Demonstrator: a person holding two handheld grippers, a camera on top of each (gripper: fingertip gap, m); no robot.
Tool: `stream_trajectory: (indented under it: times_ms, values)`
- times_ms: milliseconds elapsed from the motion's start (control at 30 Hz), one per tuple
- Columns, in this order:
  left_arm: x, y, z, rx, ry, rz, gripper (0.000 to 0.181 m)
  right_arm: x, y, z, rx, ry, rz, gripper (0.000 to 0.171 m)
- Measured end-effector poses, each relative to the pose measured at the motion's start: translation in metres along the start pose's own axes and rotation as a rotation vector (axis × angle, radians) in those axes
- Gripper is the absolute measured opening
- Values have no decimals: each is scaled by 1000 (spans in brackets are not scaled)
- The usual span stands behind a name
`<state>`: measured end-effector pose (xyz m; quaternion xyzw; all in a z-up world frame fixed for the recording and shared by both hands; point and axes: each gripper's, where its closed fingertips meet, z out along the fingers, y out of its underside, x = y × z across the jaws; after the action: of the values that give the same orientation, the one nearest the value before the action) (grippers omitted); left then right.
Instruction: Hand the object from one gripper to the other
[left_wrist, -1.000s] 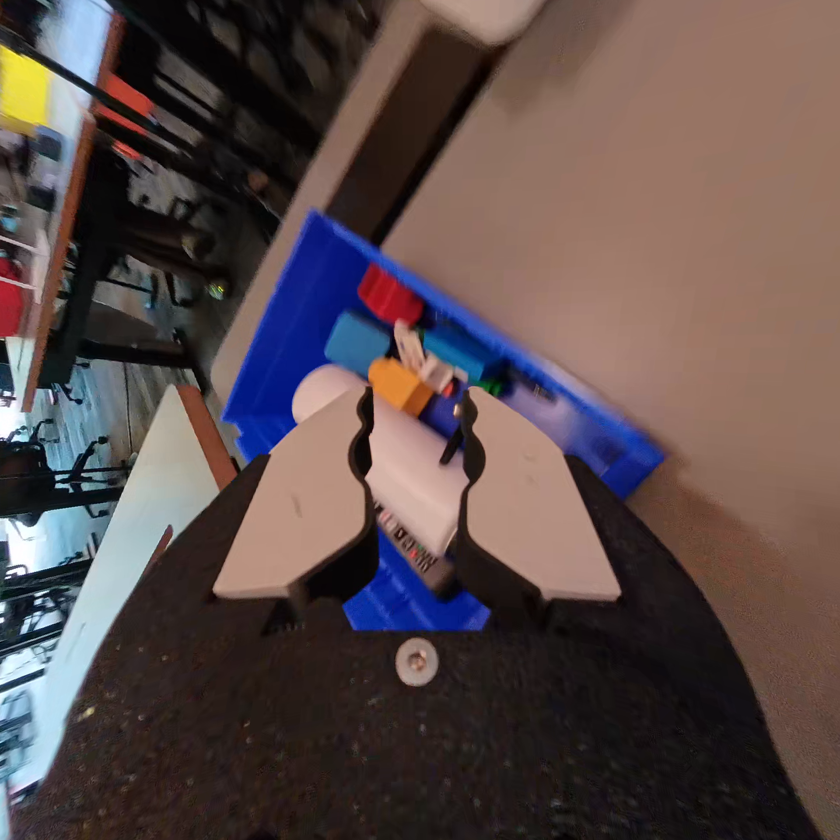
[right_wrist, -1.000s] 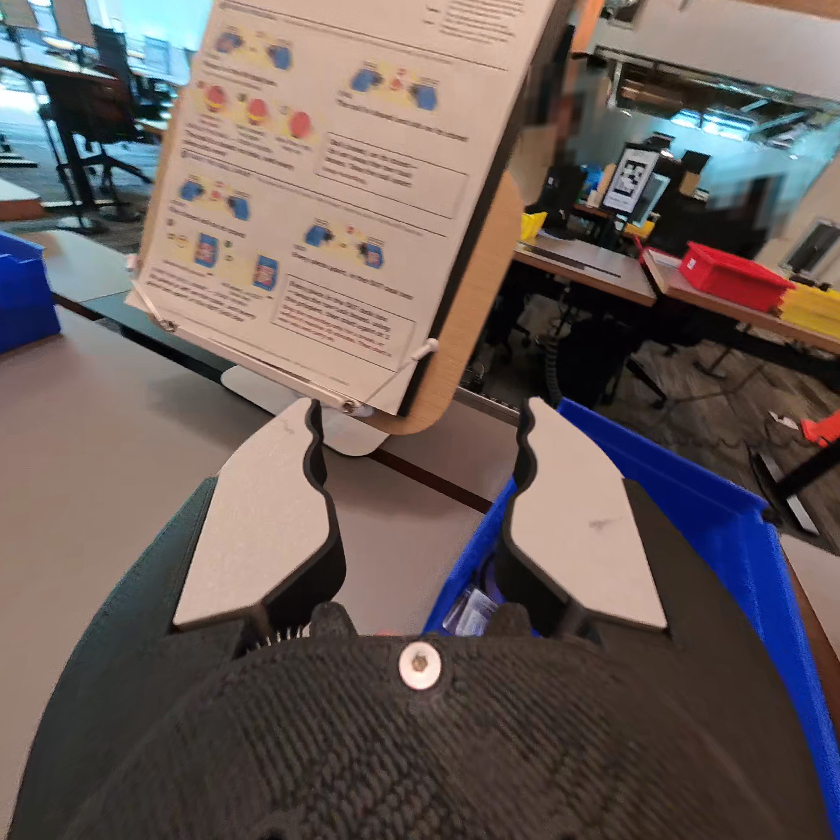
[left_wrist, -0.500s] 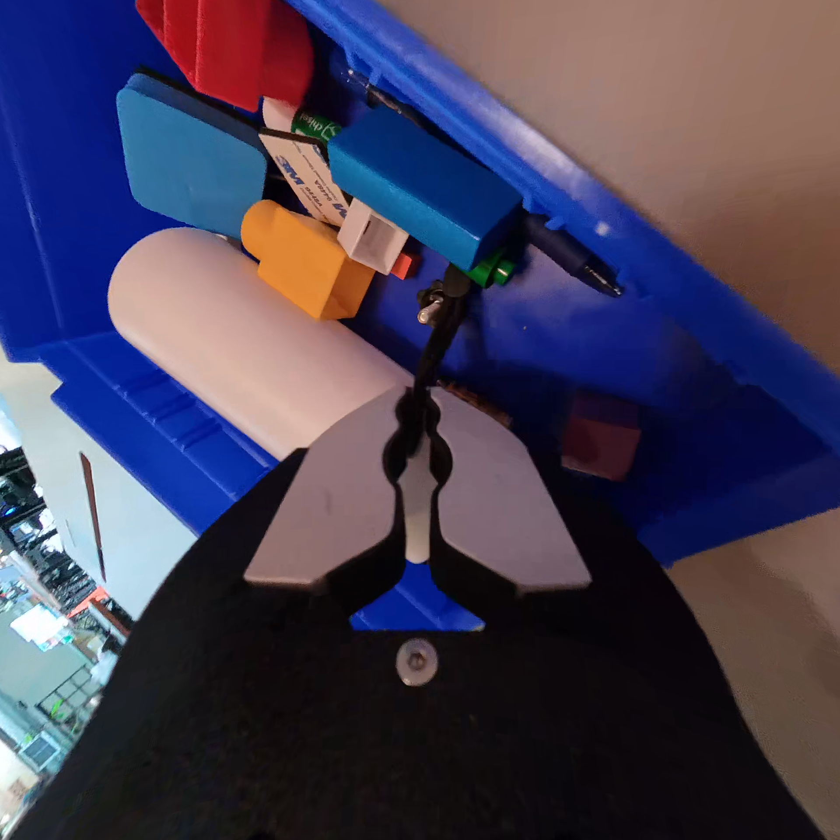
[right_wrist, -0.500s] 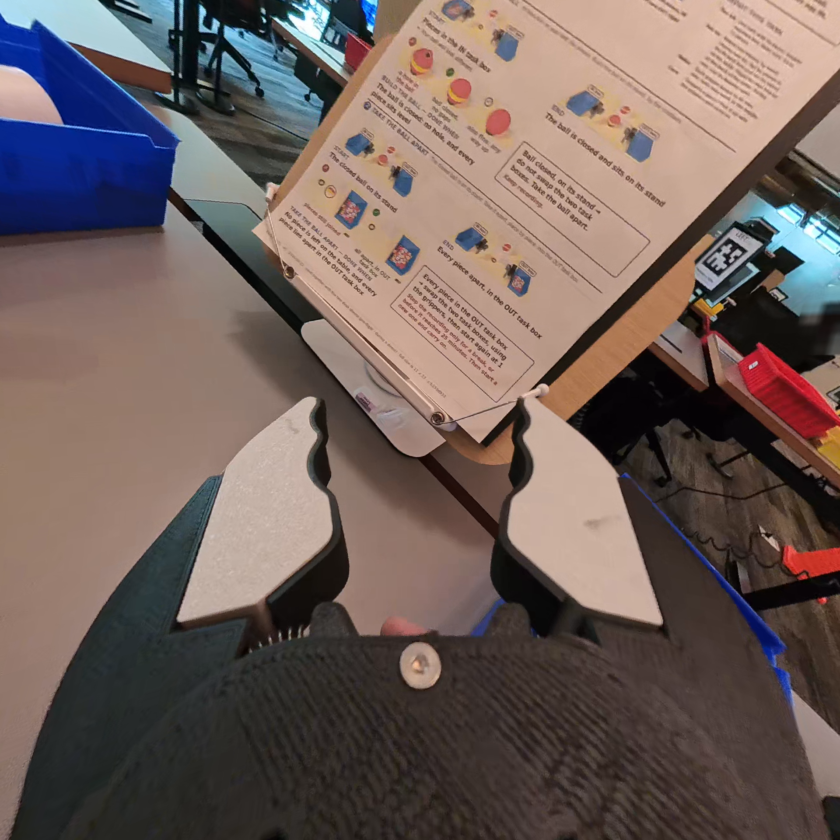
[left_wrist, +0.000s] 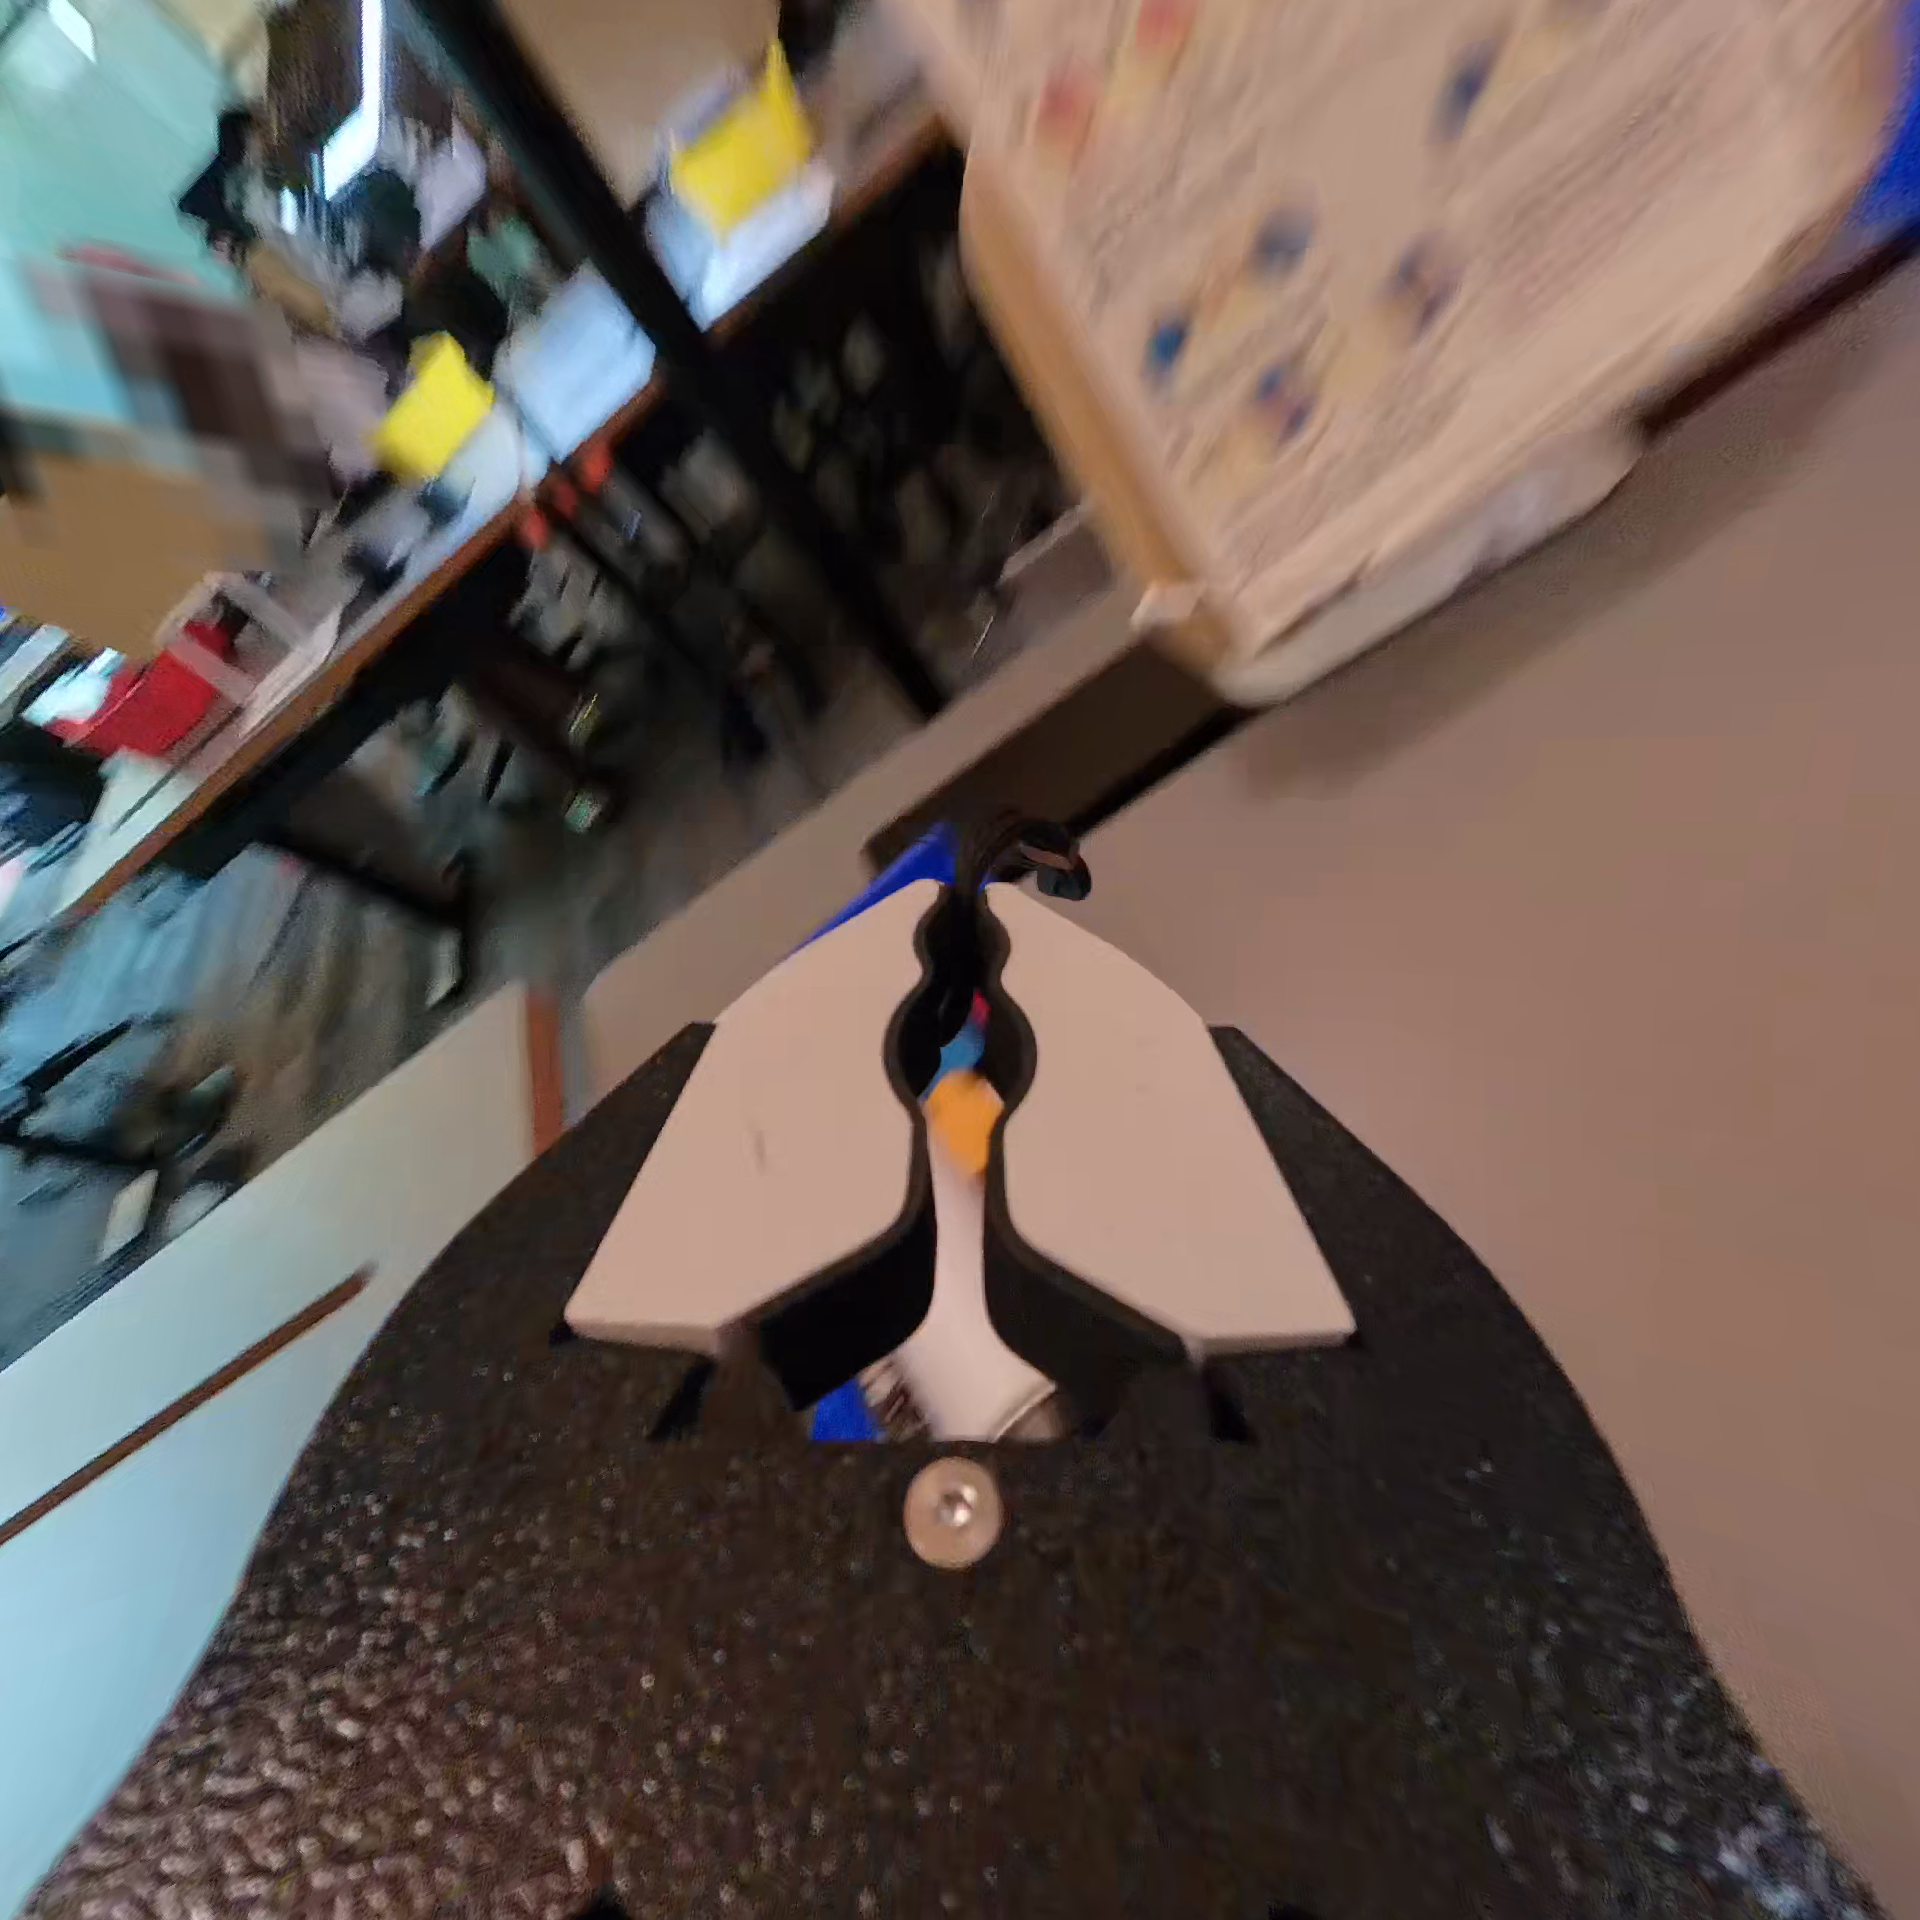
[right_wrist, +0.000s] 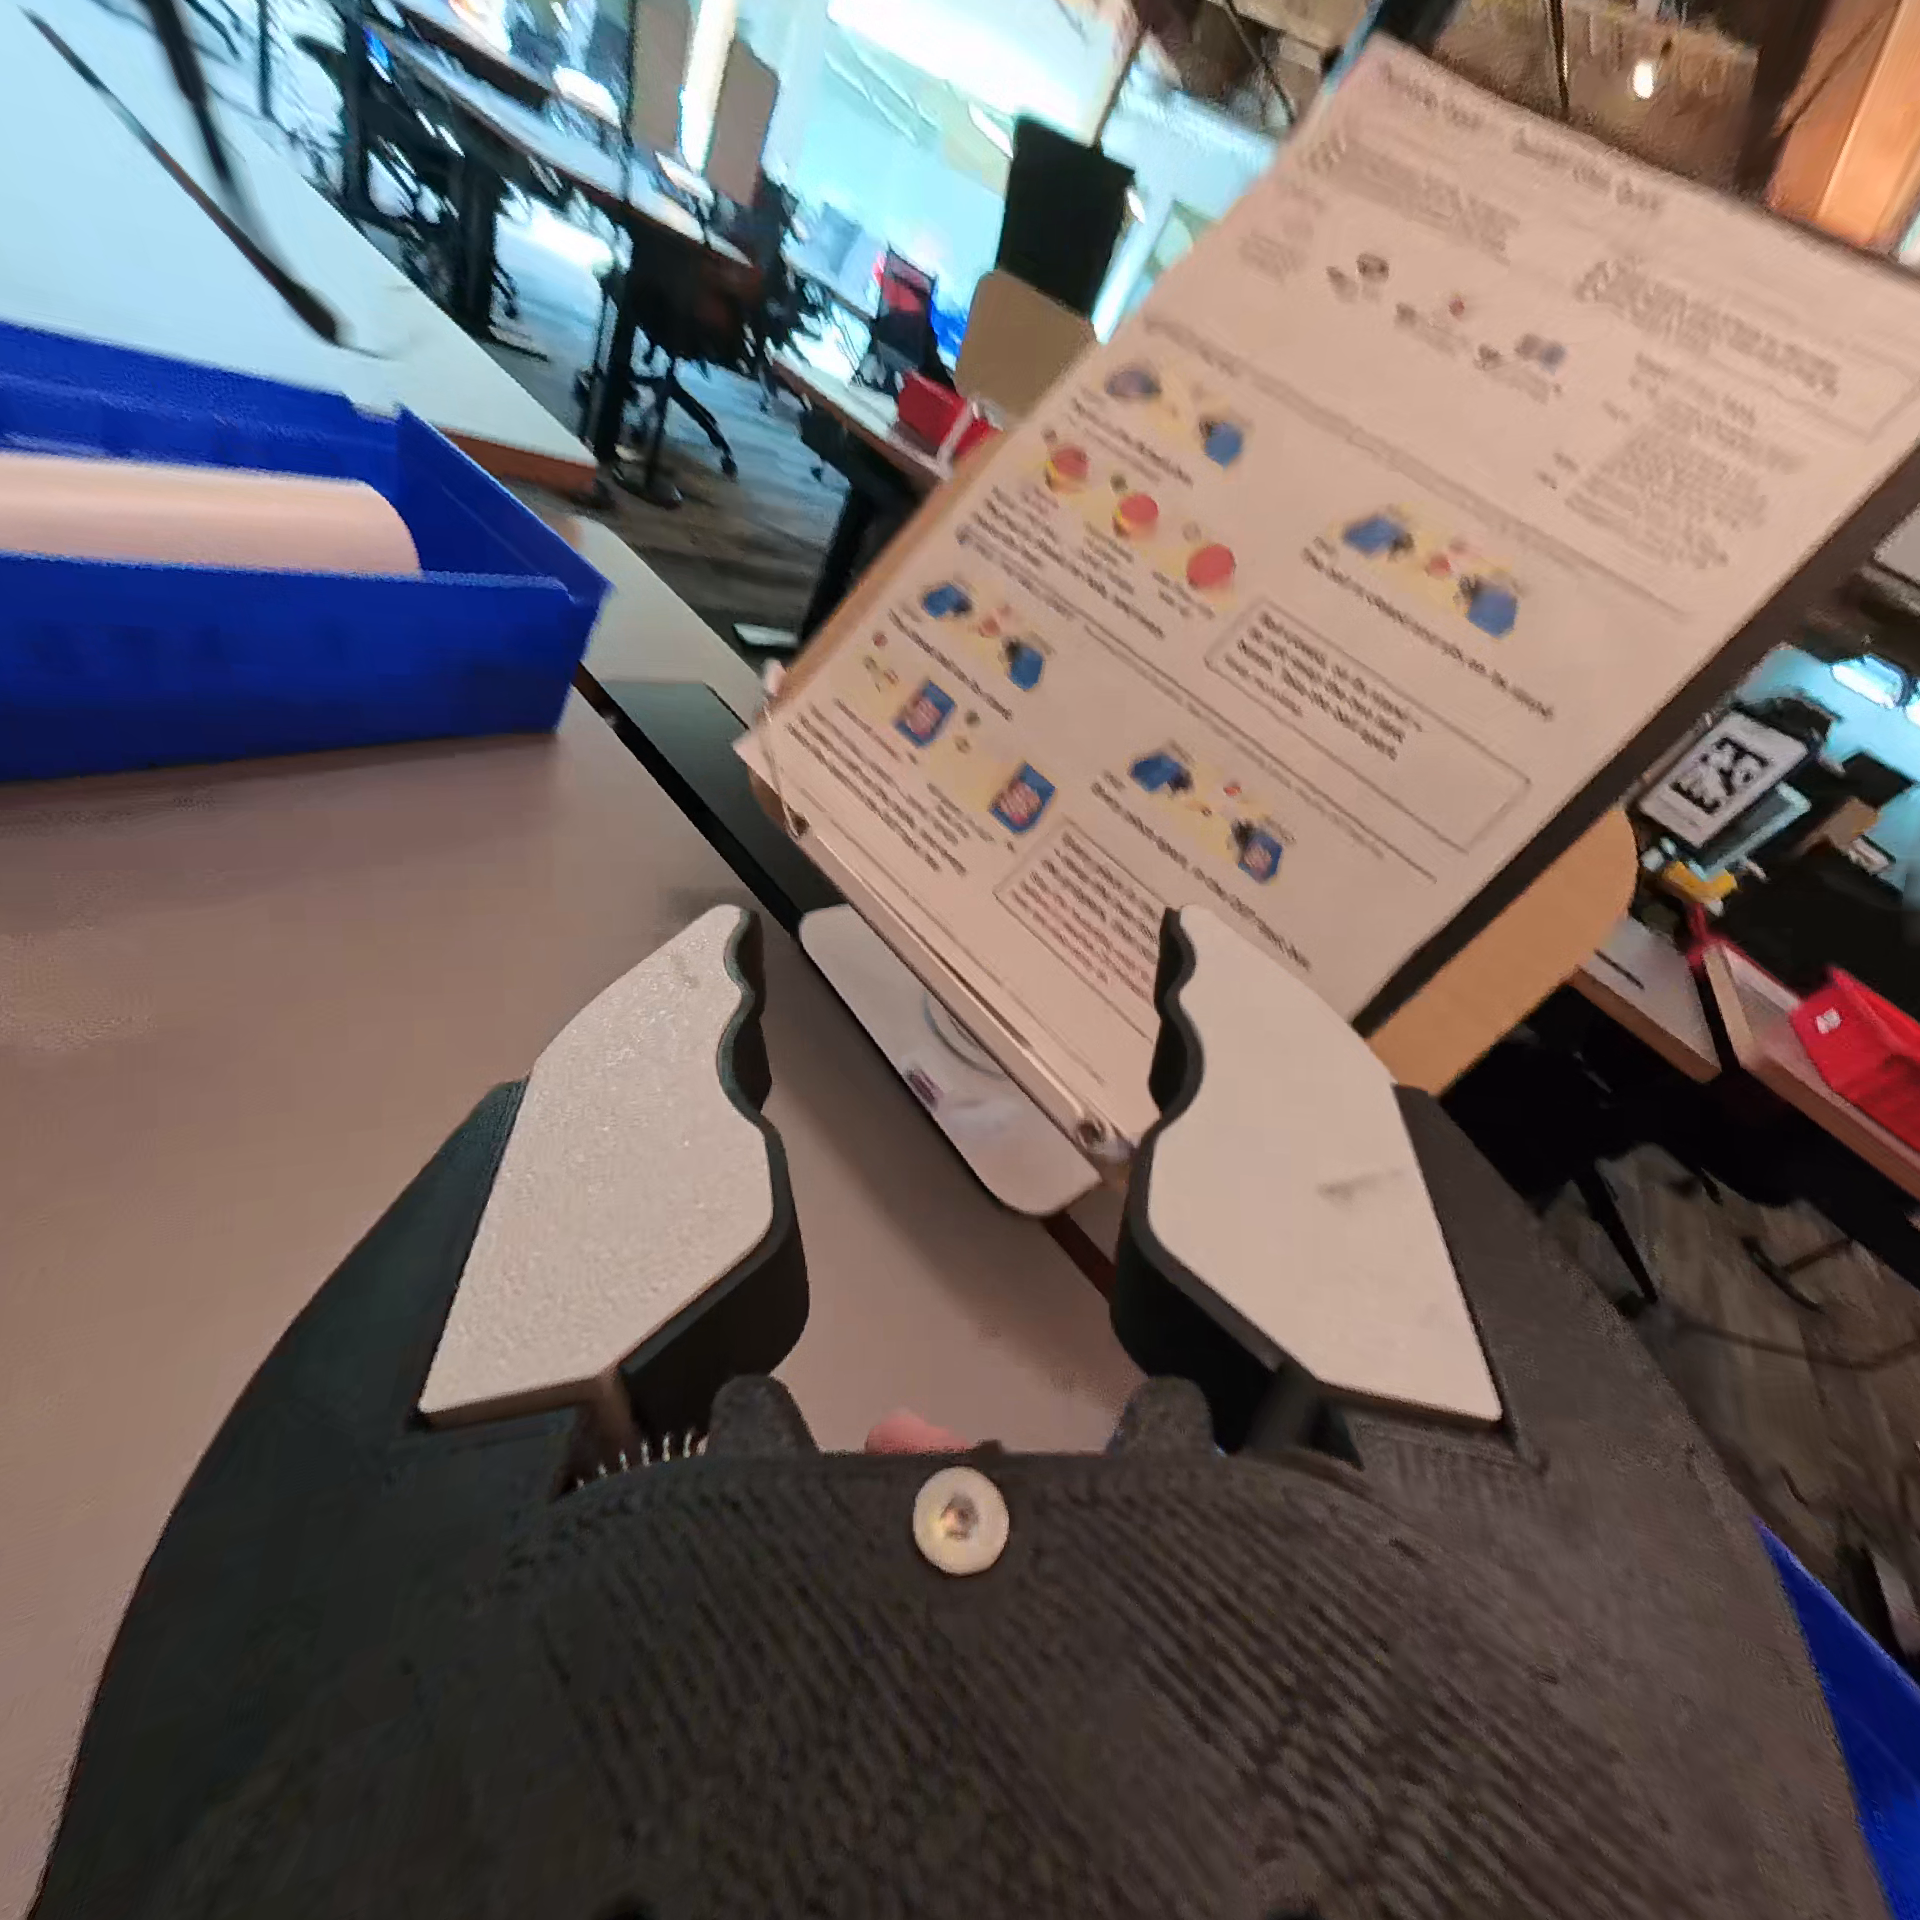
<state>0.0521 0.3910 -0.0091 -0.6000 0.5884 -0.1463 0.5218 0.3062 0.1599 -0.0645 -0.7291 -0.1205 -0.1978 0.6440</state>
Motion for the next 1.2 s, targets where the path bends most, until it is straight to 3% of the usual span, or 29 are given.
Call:
stream_trajectory:
  times_ms: [33,133,267,400,667,800,933,1033,1133,1200]
  values:
    - [12,-22,-8,98,52,-39,2,-6,-11,0,44,-16,-3,72]
    - [57,-69,-21,320,220,-132,2,-35,-50,-7,216,-111,-9,69]
    - [113,-99,-16,501,415,-292,2,-68,-98,-28,428,-200,-61,62]
    - [161,-117,-12,632,558,-394,2,-78,-106,-34,428,-174,-193,56]
    - [217,-131,10,658,749,-372,2,-75,-88,-17,376,-188,-135,27]
    - [228,-135,12,652,748,-355,2,-71,-85,-13,364,-134,-180,13]
    - [218,-134,15,652,673,-367,2,-70,-89,-16,361,-122,-213,12]
    - [221,-140,3,727,712,-373,4,-61,-98,-22,406,-190,-24,12]
    - [226,-149,-6,815,747,-373,30,-27,-118,-35,554,-292,457,12]
    - [237,-148,-5,810,771,-322,34,-1,-126,-46,726,-354,750,11]
